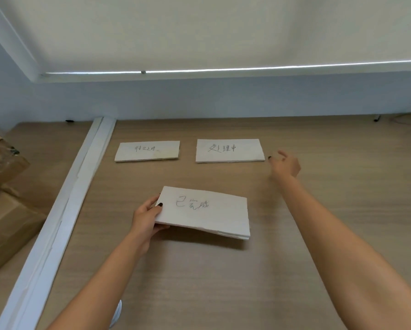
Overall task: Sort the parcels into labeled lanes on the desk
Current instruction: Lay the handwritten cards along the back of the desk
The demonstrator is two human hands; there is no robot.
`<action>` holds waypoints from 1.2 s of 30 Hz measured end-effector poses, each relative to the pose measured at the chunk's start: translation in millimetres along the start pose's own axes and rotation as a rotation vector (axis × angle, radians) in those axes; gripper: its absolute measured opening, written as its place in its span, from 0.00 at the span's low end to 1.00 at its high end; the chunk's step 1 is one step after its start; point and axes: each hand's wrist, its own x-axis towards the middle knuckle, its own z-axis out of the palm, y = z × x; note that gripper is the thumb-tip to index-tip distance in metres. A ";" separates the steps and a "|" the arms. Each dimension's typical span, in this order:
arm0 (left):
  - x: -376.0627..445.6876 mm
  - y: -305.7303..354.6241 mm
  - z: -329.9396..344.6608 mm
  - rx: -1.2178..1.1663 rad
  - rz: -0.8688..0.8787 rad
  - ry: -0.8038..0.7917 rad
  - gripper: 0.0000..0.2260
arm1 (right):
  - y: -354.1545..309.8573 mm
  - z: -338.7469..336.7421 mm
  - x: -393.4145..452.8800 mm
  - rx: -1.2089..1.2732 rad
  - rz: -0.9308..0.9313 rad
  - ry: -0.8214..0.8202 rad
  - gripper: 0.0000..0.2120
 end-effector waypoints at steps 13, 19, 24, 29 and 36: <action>-146.8 15.8 67.9 -0.166 0.079 -0.067 0.24 | 35.7 -169.5 -160.6 0.129 0.137 -0.416 0.24; -196.7 24.7 118.9 -0.148 0.044 -0.098 0.17 | 43.4 -248.3 -147.4 0.277 0.197 -0.282 0.18; -230.6 7.7 171.6 -0.106 0.053 -0.054 0.20 | 61.6 -308.8 -114.3 0.507 0.258 -0.379 0.14; -247.3 -14.9 225.8 -0.108 0.038 0.061 0.20 | 83.6 -357.2 -69.4 0.654 0.284 -0.440 0.13; -239.6 -24.0 284.6 -0.032 0.040 0.073 0.19 | 102.9 -371.3 -1.6 0.672 0.288 -0.339 0.08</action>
